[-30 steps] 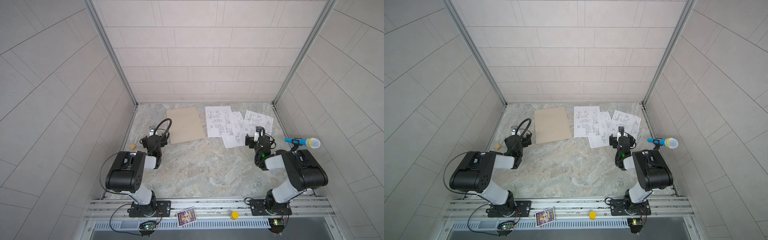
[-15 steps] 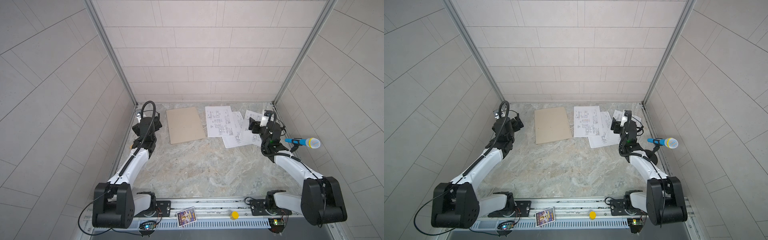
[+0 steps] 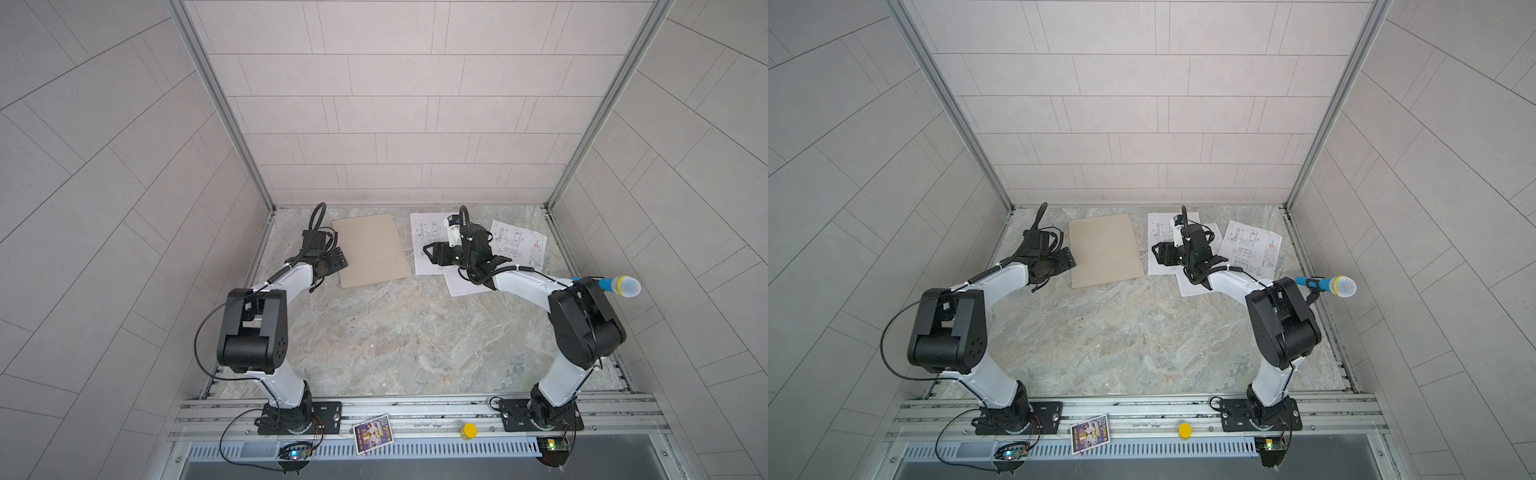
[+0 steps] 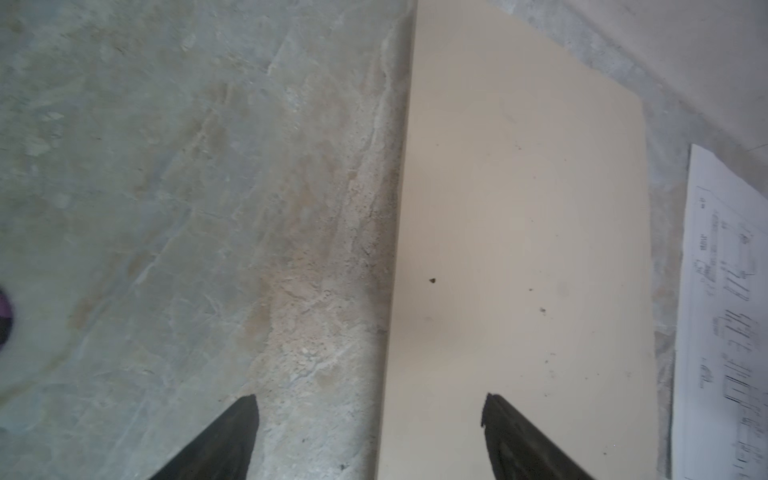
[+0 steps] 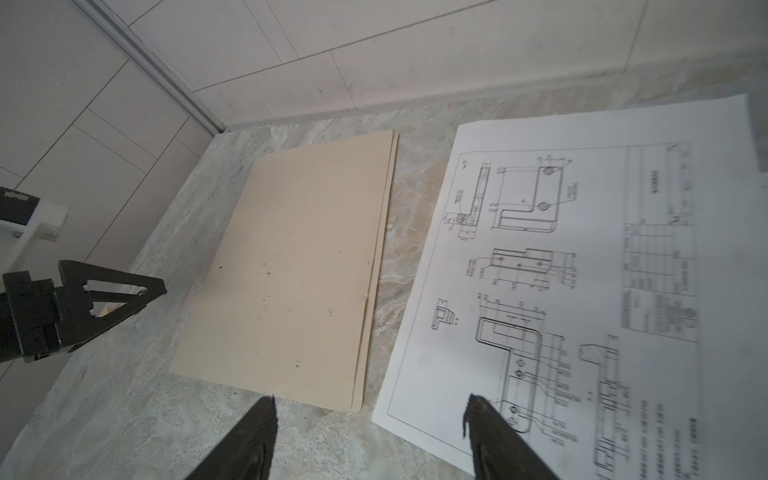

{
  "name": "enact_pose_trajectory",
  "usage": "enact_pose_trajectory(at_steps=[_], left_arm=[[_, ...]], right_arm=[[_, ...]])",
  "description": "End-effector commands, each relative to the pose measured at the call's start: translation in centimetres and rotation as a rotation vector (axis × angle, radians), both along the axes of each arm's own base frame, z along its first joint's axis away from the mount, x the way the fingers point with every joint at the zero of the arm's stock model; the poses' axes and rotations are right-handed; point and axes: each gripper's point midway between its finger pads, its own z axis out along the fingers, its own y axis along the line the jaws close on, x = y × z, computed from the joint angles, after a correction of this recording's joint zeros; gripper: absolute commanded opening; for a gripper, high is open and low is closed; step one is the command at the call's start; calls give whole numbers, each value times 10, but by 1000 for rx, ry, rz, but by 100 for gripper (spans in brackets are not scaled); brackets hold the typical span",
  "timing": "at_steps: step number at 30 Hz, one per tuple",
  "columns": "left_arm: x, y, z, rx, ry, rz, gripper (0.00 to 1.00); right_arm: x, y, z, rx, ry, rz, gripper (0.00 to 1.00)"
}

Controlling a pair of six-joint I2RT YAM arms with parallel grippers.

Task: Put the files into the folder
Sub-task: 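Lower both grippers onto the beige folder's edges and grip them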

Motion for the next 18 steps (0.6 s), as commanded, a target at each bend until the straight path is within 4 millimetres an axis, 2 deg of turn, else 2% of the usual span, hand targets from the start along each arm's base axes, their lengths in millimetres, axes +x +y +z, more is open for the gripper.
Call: enact_pose_trajectory(at_steps=[1,7,18], left_arm=[[-1,-12,-8,-78,35,-15,90],[0,-21,-25,-108,90,-23,88],[-11,-30,-39,-111,107,-29,86]], right_arm=[[1,26,-12,72,91,49,72],[12,64,-45,104,229,141,70],[11,95,-81,109,311,202,66]])
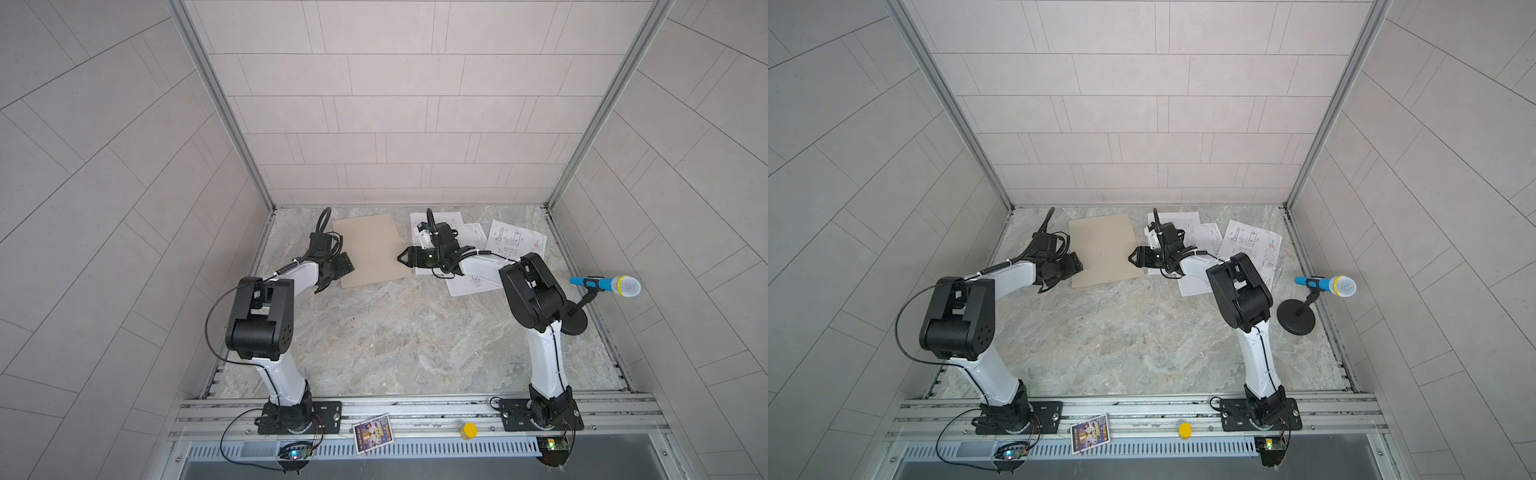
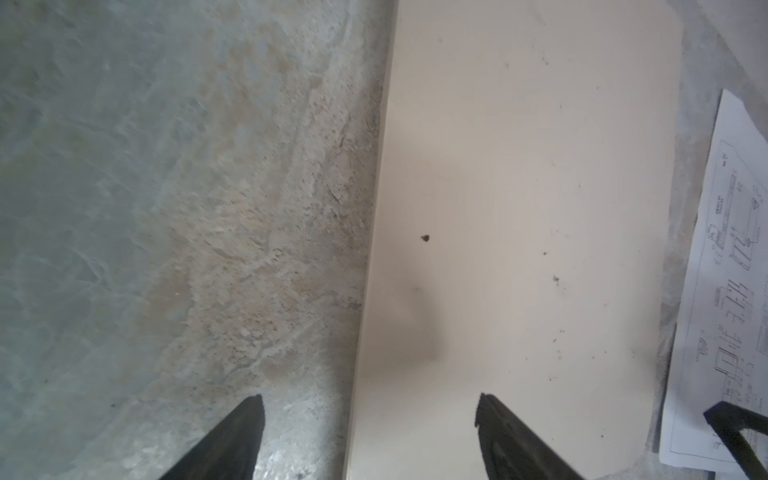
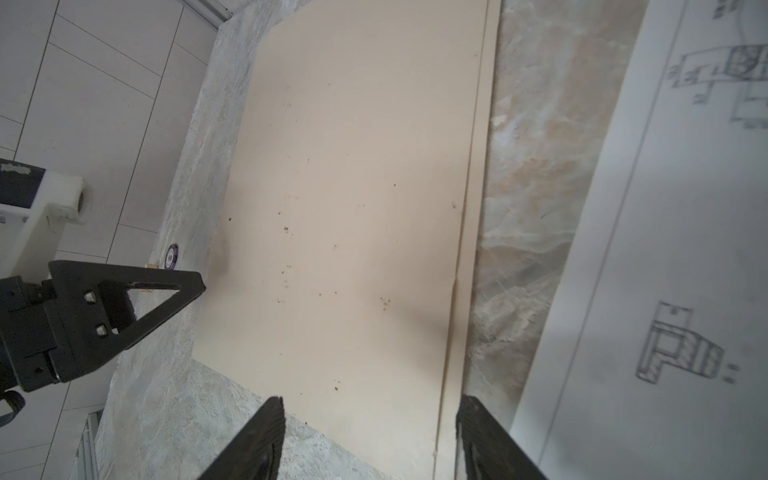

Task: Put the files into the folder
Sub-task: 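Lower both grippers onto the beige folder's edges and grip them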

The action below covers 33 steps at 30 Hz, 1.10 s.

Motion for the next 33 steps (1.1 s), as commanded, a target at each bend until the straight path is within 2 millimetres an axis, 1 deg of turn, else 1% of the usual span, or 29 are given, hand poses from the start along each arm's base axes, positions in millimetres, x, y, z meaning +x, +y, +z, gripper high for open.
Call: enact_pose_trajectory(at_steps=[1,4,9,12,18,23,27,33], left_arm=[[-6,-3,-6,-18,11,7,85],[-8,-3,-8,-16,16,7,85],[-8,-4,-7,-25,11,6,85],[-7,-6,-6,-36,8,0,85],[-9,-9,-9,-53,14,-1,84],[-10,-10,-8,-63,10,1,83],[-9,-16,-7,-93,2,-13,83],[-8,-19,-3,-120,-10,-18,83]], right_arm=[[-7,14,-11,10,51,37,65],[-7,16,-18,3,72,41,64],[-6,14,-27,-19,76,29,64],[-3,11,-30,-34,71,21,64],[-7,8,-35,-65,82,18,64],[-8,5,-37,-87,77,21,64],[-10,8,-36,-67,93,29,64],[-22,15,-41,-18,136,44,64]])
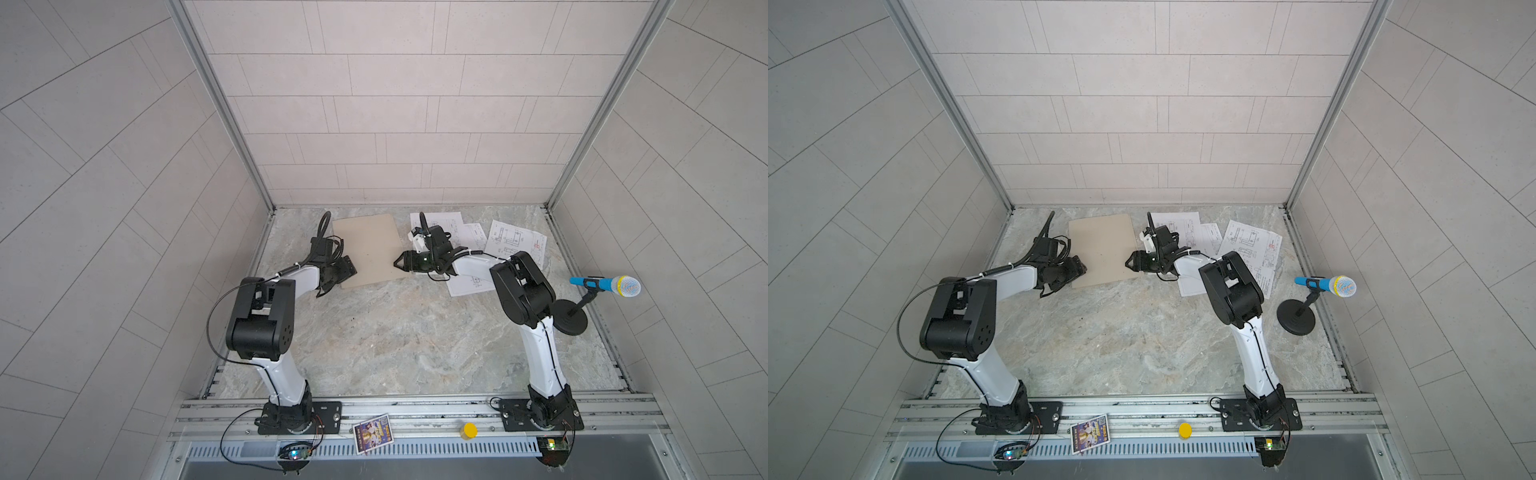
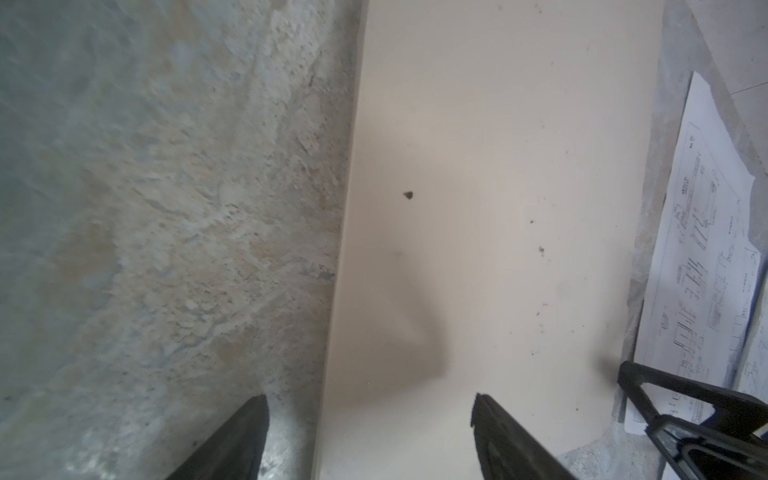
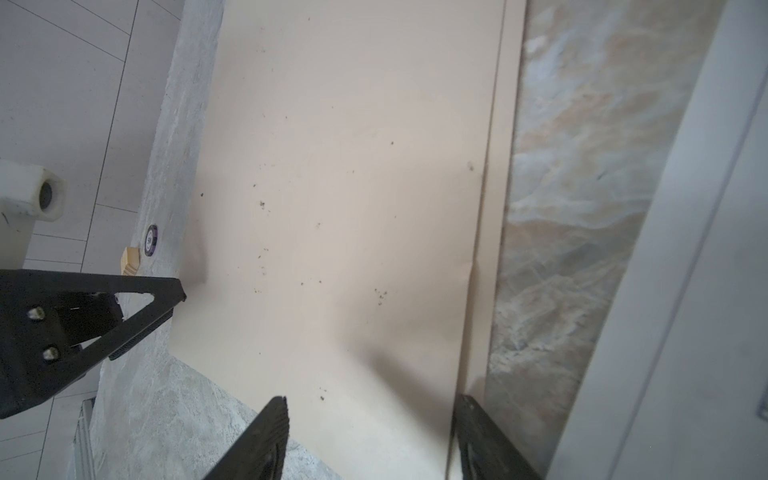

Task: Put the files into the folder
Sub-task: 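Lower both grippers onto the beige folder's edges and grip them, then lift the folder's top cover with the right gripper while the left gripper holds the folder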

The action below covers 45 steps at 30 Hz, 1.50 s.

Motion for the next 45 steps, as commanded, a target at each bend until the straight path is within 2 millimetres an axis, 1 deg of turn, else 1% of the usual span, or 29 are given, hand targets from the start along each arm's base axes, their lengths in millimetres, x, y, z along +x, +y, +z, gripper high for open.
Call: enact_pose_trajectory(at_steps=[1,6,18,22,31,41,45], left_arm=[[-1,-5,5,-27,-16,-8,83],[-3,-8,5,-43,-20,-14,83],[-3,-13,17,-77,-66,-26,83],[-5,-14,20,-88,-72,-26,83],[-11,-14,25,-99,-86,-24,83],[-20,-12,34,-105,-116,-14,83],[-23,-12,33,-109,-114,-12,83]], right_arm=[[-17,4,-15,8,71,12,64],[-18,9,-8,62,78,15,64],[-17,25,31,280,81,-3,63],[-17,26,42,329,71,-11,63],[-18,23,51,372,88,-43,60],[-19,26,60,437,124,-59,59],[-18,26,66,460,116,-68,55]])
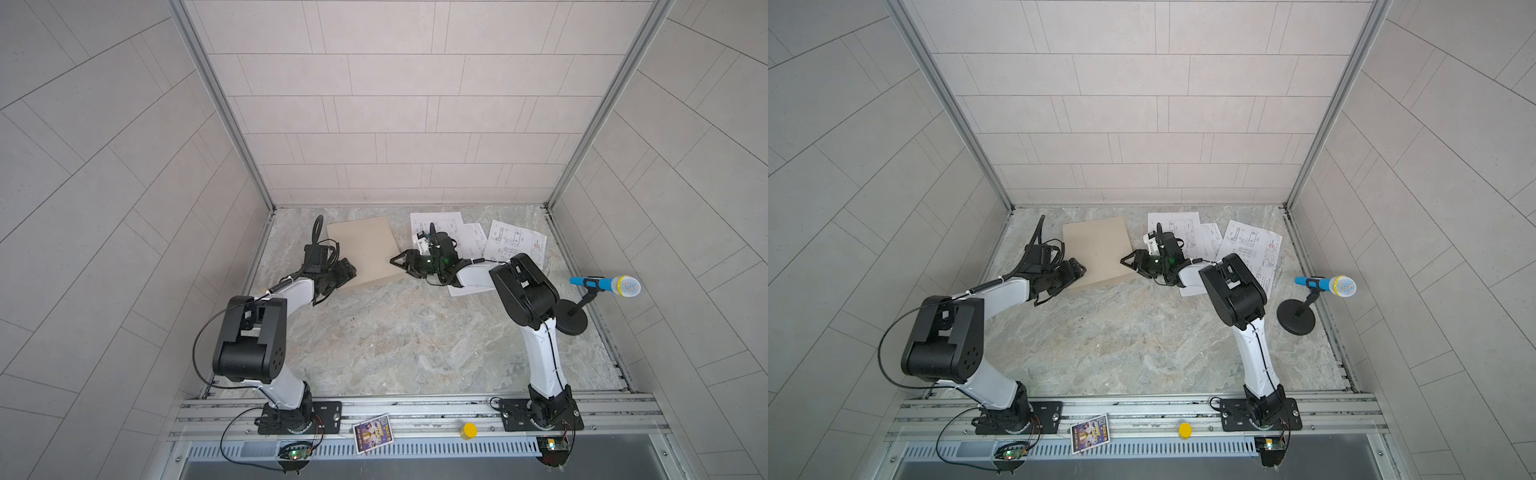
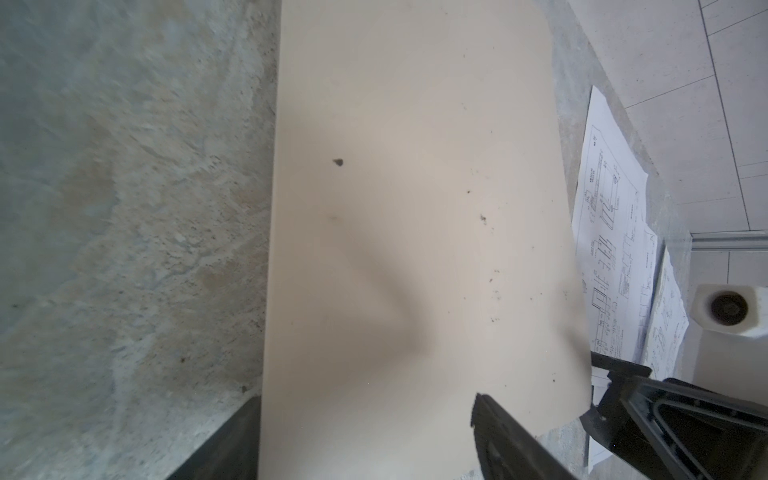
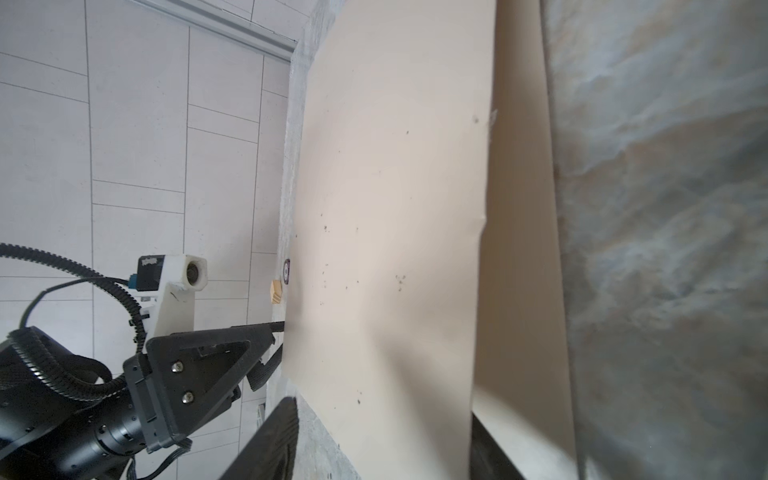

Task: Put the files into the folder
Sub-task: 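Lift the folder's top cover with the right gripper while the left gripper holds the folder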

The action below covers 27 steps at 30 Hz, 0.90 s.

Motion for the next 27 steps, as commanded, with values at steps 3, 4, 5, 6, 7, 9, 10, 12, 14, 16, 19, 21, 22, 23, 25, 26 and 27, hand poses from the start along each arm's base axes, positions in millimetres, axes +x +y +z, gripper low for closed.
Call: enact_pose_trajectory(at_steps=[3,4,5,6,7,9,10,12,14,16,19,21,22,23,25,26,27], left_arm=[[-2,-4,7,-32,-28,-1,83],[-3,-4,7,-34,-28,1,83],[-3,-4,8,-35,-29,2,83],[-3,-4,8,-35,-30,4,83],[-3,-3,9,-35,-32,7,83],[-3,-2,12,-34,-38,15,83],[-4,-1,13,-34,-40,21,83],[-3,3,18,-35,-52,31,83],[-4,6,21,-35,-59,40,84],[-5,8,24,-38,-65,46,83],[-7,15,33,-52,-83,73,84],[-8,21,44,-59,-109,92,84],[-8,23,50,-61,-126,101,84],[-8,26,58,-61,-144,109,84],[-9,33,74,-58,-181,129,85],[-10,37,85,-58,-208,139,86],[-10,41,95,-56,-236,152,87]], right_arm=[[-2,11,36,66,-49,9,49],[-2,13,37,68,-50,10,45],[-3,17,37,69,-48,17,39],[-4,20,37,69,-48,24,34],[-4,23,38,69,-47,29,30],[-6,29,43,77,-57,39,22],[-7,32,46,81,-62,45,19],[-10,40,57,89,-79,61,11],[-13,47,67,98,-97,77,3],[-16,52,78,109,-117,87,0],[-22,59,97,130,-146,104,0],[-25,63,115,148,-174,112,0],[-26,64,125,156,-190,115,0],[-27,64,137,166,-210,116,0],[-29,62,163,180,-253,116,0],[-31,61,176,177,-274,118,0],[-33,59,188,166,-298,125,0]])
